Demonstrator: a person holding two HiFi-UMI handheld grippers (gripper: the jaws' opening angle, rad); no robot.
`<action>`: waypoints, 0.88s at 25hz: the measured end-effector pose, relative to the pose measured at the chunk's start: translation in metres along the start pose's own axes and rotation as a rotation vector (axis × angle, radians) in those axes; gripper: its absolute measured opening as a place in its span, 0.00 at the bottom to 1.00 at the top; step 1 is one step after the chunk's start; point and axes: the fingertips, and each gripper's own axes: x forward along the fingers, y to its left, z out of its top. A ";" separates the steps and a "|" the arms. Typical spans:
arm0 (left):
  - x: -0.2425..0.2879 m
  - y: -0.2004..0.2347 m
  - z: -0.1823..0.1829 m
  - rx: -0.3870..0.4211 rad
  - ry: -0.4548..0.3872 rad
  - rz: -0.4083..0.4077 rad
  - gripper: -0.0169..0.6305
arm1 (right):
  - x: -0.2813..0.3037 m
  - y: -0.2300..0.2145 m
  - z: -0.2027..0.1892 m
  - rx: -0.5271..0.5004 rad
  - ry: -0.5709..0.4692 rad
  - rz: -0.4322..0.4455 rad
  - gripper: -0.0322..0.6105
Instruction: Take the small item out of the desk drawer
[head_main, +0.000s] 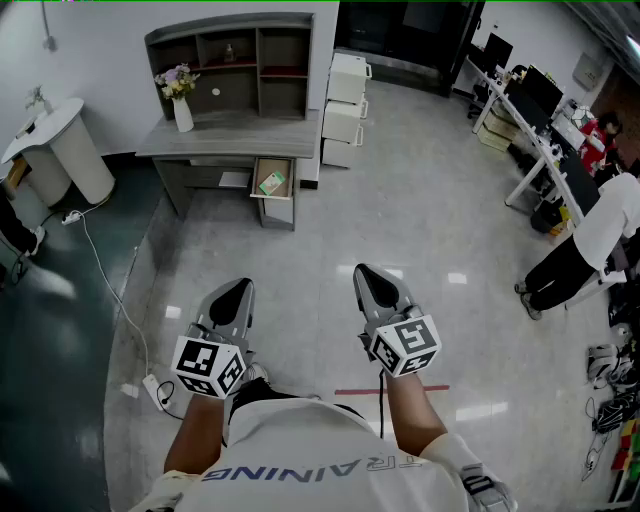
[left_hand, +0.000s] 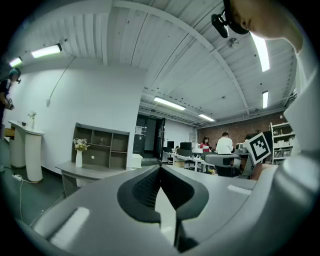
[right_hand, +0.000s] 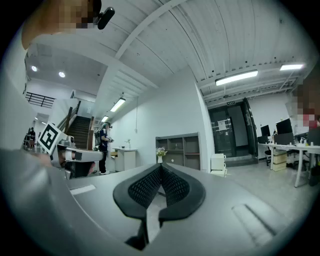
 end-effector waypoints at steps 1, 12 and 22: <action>-0.001 0.002 -0.001 0.000 -0.001 0.003 0.03 | 0.002 0.002 -0.002 0.000 0.001 0.004 0.07; 0.004 0.016 -0.002 -0.008 0.000 -0.008 0.03 | 0.016 0.004 -0.008 0.003 0.019 -0.006 0.07; 0.027 0.091 -0.002 -0.031 0.025 -0.014 0.03 | 0.091 0.017 -0.011 0.044 0.039 -0.024 0.07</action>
